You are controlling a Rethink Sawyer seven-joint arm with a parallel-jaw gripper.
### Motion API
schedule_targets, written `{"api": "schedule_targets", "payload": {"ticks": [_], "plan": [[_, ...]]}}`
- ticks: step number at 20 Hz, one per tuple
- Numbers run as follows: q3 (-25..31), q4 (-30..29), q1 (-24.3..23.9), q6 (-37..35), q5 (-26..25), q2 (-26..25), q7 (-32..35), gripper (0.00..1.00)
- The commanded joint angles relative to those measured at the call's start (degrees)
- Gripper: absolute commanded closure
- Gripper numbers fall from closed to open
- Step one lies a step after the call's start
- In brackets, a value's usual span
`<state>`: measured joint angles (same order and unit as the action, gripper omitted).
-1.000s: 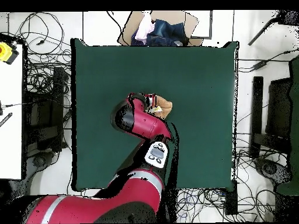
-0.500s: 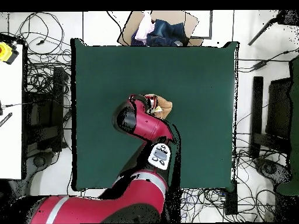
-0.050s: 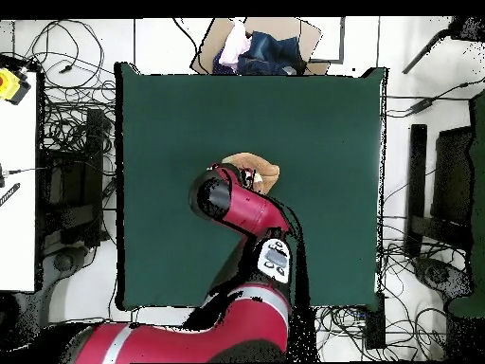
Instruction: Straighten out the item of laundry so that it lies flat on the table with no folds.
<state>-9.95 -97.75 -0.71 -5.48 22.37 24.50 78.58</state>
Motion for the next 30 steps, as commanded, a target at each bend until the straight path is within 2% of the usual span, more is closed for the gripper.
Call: {"api": "schedule_targets", "payload": {"ticks": [1, 16, 30], "plan": [[9.01, -5.15, -2.27, -7.32, -3.64, -1.29, 6.82, 0.00], [14.78, -4.36, -6.87, -6.96, -9.23, -6.09, 6.70, 0.00], [16.68, -9.30, -7.92, -12.65, -9.58, -2.15, 8.26, 0.00]]}}
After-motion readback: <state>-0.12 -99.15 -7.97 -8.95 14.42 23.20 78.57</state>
